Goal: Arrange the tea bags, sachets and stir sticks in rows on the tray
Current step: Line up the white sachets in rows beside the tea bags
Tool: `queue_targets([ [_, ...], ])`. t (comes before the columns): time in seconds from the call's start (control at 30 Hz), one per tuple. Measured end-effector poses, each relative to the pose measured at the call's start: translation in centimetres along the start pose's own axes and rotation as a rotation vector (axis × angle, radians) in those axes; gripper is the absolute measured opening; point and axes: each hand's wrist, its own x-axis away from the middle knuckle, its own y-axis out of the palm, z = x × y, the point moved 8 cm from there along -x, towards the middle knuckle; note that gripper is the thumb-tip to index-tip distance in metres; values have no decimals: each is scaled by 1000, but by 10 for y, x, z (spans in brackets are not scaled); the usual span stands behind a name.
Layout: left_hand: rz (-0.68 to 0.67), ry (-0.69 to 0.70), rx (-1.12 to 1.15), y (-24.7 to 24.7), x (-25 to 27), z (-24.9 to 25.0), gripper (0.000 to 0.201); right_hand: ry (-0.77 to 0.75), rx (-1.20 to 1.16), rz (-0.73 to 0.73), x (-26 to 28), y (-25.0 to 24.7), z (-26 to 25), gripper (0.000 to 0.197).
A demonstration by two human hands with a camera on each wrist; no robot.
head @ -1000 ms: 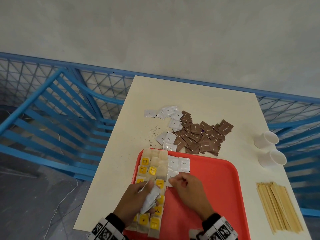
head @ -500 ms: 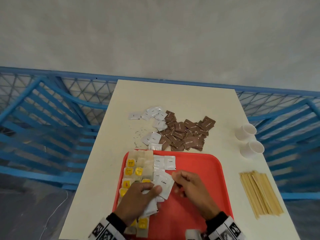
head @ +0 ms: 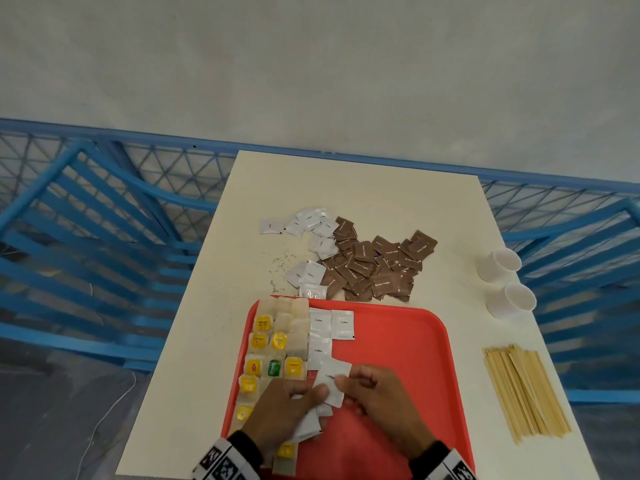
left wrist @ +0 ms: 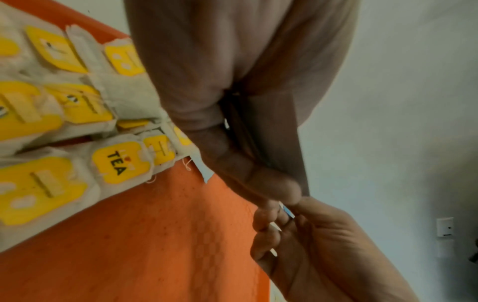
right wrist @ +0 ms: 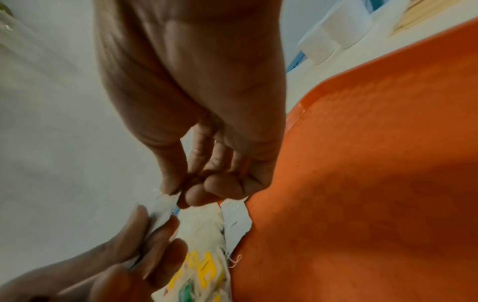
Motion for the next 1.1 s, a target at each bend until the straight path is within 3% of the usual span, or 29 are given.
queue_targets([
  [0.1, -15, 8, -79, -2, -4, 0, 24, 20, 72, 84, -15, -14, 2, 22],
  [0.2, 11, -4, -95, -20, -7, 4, 19, 67, 223, 203, -45, -41, 9, 16],
  [0.37, 77, 6, -102, -50, 0, 9, 22, 121, 438, 264, -80, -54, 30, 15],
  [0.7, 93, -47, 23, -54, 8, -9, 24, 78, 516, 375, -79, -53, 27, 19],
  [0.87, 76, -28, 140, -51, 4, -4, 24, -20, 534, 412, -58, -47, -9, 21],
  [0.93, 93, -2, 224, -48, 3, 3, 27, -97, 533, 309, -41, -29, -32, 34],
  [1.0, 155, 68, 247, -46, -1, 14, 27, -97, 517, 65, -21, 7, -46, 47],
  [1.03, 196, 108, 251, -45, -1, 20, 25, -90, 490, -35, -11, 24, -50, 47],
  [1.1, 256, 174, 280, -42, -2, 30, 23, -132, 440, -72, 2, 39, -58, 38],
])
